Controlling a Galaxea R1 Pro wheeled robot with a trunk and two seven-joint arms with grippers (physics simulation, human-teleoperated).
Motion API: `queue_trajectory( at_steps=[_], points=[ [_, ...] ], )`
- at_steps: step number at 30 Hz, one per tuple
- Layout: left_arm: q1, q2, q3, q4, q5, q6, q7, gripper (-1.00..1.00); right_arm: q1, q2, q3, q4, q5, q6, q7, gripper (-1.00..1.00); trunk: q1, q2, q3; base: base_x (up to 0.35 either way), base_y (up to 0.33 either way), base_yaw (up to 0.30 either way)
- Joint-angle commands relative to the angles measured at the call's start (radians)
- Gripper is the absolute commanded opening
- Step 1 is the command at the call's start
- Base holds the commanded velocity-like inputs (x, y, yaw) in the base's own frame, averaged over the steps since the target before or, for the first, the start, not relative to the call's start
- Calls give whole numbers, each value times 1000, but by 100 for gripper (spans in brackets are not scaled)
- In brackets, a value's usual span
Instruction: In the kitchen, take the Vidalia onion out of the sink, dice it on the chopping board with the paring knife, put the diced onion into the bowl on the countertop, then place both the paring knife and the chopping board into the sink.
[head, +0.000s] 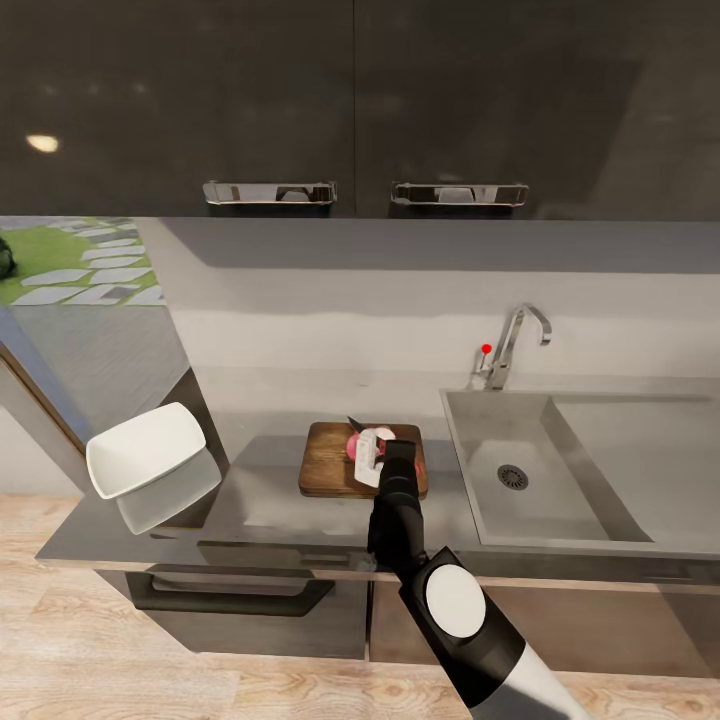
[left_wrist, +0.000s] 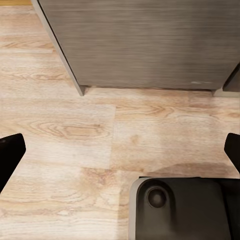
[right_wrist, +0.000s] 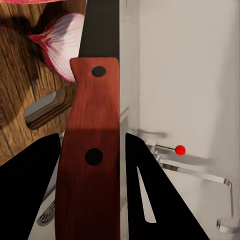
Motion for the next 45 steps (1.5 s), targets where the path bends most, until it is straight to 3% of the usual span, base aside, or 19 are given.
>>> queue_trajectory(
  at_steps=[1,45],
  points=[
    [0,1,-8,-2,2,-1,11,100,0,0,1,1,-26,18,11,-100,1,-2,-2,0,0,0],
    [0,1,-8,-2,2,-1,11,100,0,0,1,1,-26,18,11,-100,1,-2,-2,0,0,0]
  ],
)
